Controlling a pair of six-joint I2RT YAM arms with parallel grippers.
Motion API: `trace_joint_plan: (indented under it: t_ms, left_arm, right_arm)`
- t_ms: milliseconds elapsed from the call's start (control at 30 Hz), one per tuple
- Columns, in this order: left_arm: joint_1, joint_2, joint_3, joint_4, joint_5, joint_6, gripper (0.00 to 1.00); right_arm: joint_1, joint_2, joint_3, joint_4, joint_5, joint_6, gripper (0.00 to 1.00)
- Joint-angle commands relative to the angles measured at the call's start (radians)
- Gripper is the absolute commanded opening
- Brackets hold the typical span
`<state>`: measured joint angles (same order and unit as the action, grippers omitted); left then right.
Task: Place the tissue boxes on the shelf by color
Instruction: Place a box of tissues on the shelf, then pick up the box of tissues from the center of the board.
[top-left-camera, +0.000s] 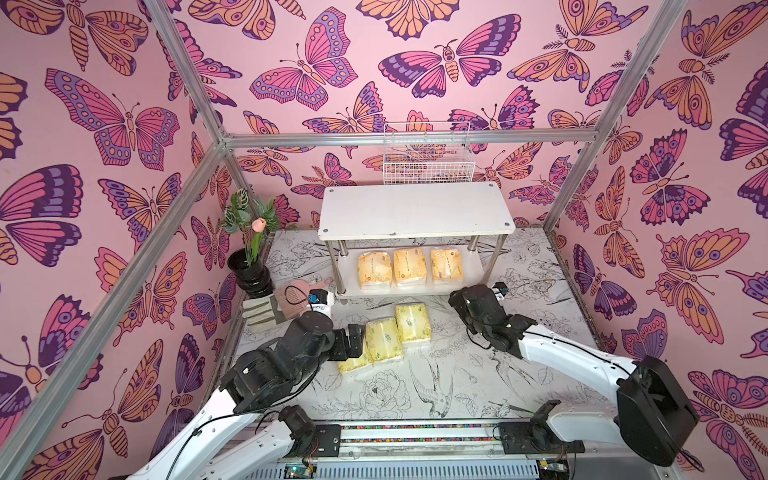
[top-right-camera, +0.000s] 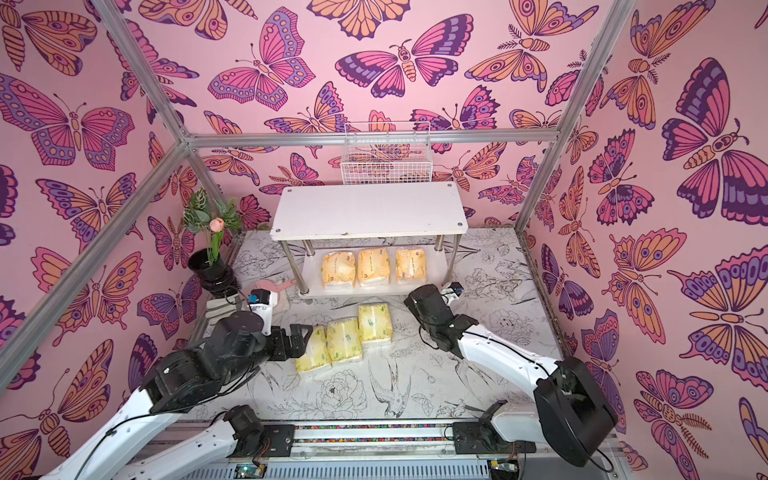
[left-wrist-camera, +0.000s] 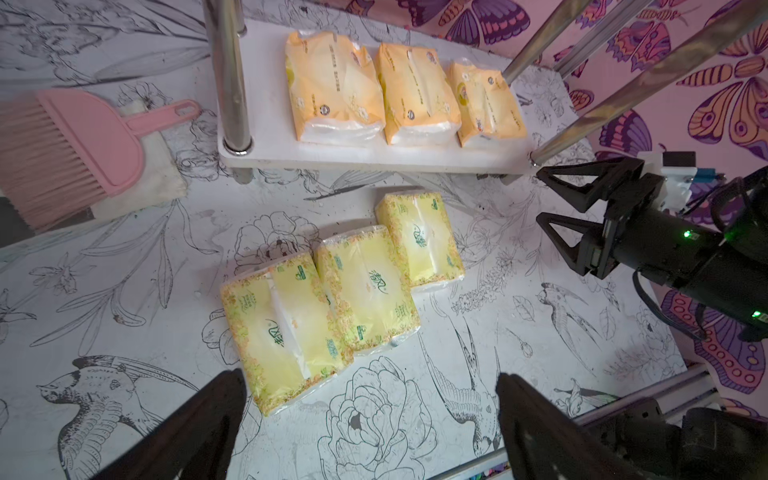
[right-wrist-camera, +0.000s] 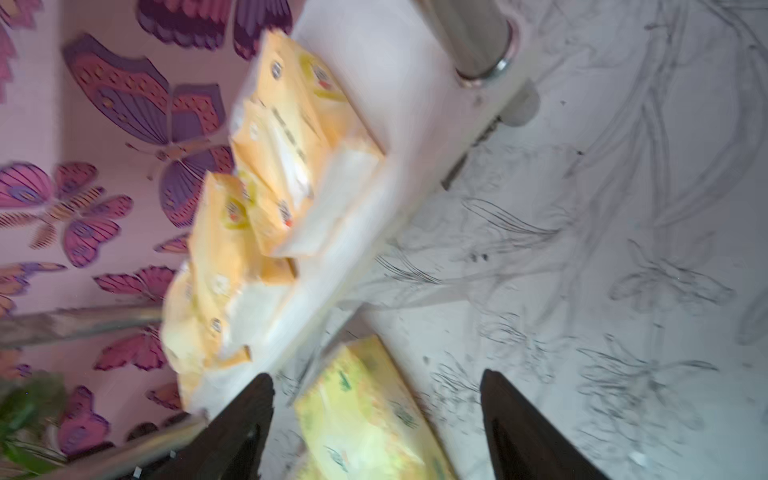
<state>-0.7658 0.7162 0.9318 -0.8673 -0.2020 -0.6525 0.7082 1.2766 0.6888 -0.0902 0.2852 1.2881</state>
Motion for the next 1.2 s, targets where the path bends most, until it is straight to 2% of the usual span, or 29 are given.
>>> trace_joint_plan:
  t_ms: [0,100,267,567,800,1167]
  left_arm:
    - [0.005,0.031,-0.071,0.005,0.088,-0.008,1.0]
    - [0.005,0.054,-0.132,0.09,0.115,-0.011,1.0]
    - [0.005,0.165,-0.167,0.247,0.146,0.006,1.0]
    - [0.006,0.502,-0.12,0.548,0.181,0.083,1.0]
    - [0.006,0.771,0.006,0.611,0.187,0.145,1.0]
    - [0.032,0.952,0.07,0.685,0.204,0.207,1.0]
  right_arm:
    - [-0.005,-0.061,-0.079,-0.078,-0.109,-0.173,0.81]
    - [-0.004,-0.129,-0.146,-0.121,-0.122,-0.229,0.81]
    - [-0.005,-0.238,-0.231,-0.157,-0.096,-0.239,0.81]
    - [-0.005,-0.305,-0.266,-0.17,-0.13,-0.296,0.81]
    - [-0.004,-0.278,-0.253,-0.204,-0.178,-0.327,0.8]
    - [-0.004,-0.318,-0.286,-0.199,-0.179,-0.306,0.8]
